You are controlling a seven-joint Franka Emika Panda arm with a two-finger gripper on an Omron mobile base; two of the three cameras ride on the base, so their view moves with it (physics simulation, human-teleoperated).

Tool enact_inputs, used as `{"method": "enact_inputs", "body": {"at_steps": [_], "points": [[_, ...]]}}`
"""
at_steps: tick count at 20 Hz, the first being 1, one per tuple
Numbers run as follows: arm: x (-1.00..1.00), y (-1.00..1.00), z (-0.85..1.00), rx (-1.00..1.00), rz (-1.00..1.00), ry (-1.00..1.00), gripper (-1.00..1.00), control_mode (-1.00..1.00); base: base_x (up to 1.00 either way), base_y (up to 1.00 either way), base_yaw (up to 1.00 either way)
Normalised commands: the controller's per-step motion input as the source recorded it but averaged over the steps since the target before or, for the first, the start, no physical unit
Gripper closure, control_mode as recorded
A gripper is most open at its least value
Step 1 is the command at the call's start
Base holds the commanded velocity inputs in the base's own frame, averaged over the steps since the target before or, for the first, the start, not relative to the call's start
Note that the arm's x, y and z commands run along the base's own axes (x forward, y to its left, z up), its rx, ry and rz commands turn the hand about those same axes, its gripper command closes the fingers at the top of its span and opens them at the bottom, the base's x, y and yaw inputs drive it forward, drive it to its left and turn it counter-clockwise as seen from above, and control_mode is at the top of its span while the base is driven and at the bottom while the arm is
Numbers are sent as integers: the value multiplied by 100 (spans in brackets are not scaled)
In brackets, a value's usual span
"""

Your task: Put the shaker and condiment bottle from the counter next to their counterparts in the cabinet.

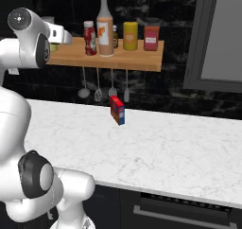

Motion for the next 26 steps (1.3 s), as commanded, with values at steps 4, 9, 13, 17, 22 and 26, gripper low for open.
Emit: {"method": "enact_inputs", "body": {"at_steps": [4, 9, 13, 17, 22, 26], "points": [[26, 0, -1, 0, 0, 0, 100, -100, 0, 0, 0], [6, 5, -20, 0, 0, 0, 100, -100, 0, 0, 0], [4, 18, -29, 0, 0, 0, 100, -100, 0, 0, 0], [13, 5, -4, 0, 0, 0, 100, -100, 0, 0, 0], [48, 0, 6, 0, 0, 0, 100, -100, 0, 0, 0], [31, -1, 0, 0, 0, 0, 100, -100, 0, 0, 0]]}}
